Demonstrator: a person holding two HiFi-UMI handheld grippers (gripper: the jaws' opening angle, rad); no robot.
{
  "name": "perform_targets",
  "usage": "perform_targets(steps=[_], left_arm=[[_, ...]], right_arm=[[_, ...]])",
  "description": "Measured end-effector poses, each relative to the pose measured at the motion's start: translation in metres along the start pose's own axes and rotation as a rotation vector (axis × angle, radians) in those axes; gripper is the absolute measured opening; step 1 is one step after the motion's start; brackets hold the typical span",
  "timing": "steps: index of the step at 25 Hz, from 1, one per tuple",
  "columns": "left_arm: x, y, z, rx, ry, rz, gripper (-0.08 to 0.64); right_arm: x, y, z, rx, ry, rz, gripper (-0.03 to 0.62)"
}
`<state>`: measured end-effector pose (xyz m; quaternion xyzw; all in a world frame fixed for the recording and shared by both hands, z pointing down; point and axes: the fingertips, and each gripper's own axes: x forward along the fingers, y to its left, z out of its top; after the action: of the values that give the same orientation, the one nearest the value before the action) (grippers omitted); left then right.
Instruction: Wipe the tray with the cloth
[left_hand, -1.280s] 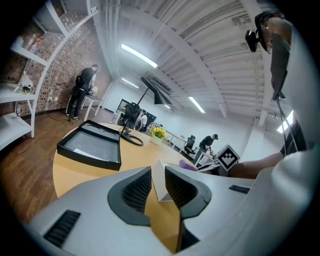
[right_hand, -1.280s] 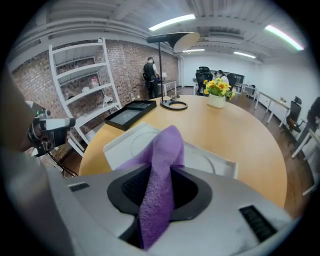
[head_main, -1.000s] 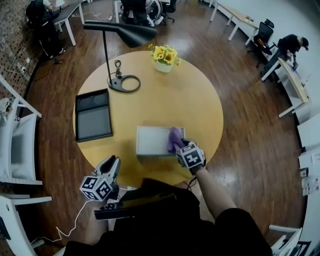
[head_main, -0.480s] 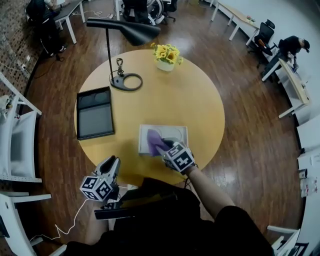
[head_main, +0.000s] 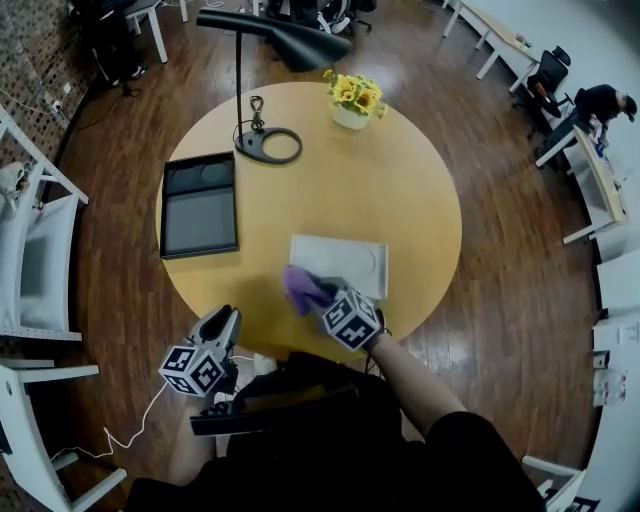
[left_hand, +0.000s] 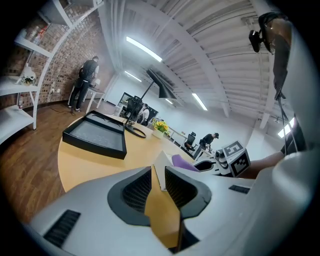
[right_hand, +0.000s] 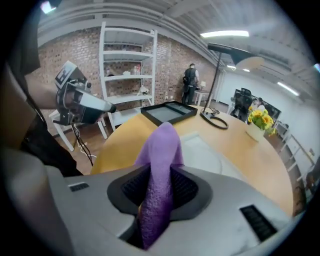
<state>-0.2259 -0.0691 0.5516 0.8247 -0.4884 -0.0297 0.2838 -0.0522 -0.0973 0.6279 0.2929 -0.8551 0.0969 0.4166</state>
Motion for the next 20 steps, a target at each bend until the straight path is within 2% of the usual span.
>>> perform_targets(steps=[5, 14, 20], left_arm=[[0.020, -0.009, -0.003, 0.018, 0.035, -0.037, 0.078], [0.067, -0.031, -0.016, 0.062, 0.125, -0.122, 0.078], [0.096, -0.045, -0.013, 0.123, 0.176, -0.153, 0.078]], right_arm=[[-0.022, -0.029, -0.033, 0.150, 0.000, -0.035, 0.104], [-0.062, -0.064, -0.090, 0.283, 0.033, -0.154, 0.104], [-0.074, -0.070, -0.104, 0.320, 0.060, -0.159, 0.104]])
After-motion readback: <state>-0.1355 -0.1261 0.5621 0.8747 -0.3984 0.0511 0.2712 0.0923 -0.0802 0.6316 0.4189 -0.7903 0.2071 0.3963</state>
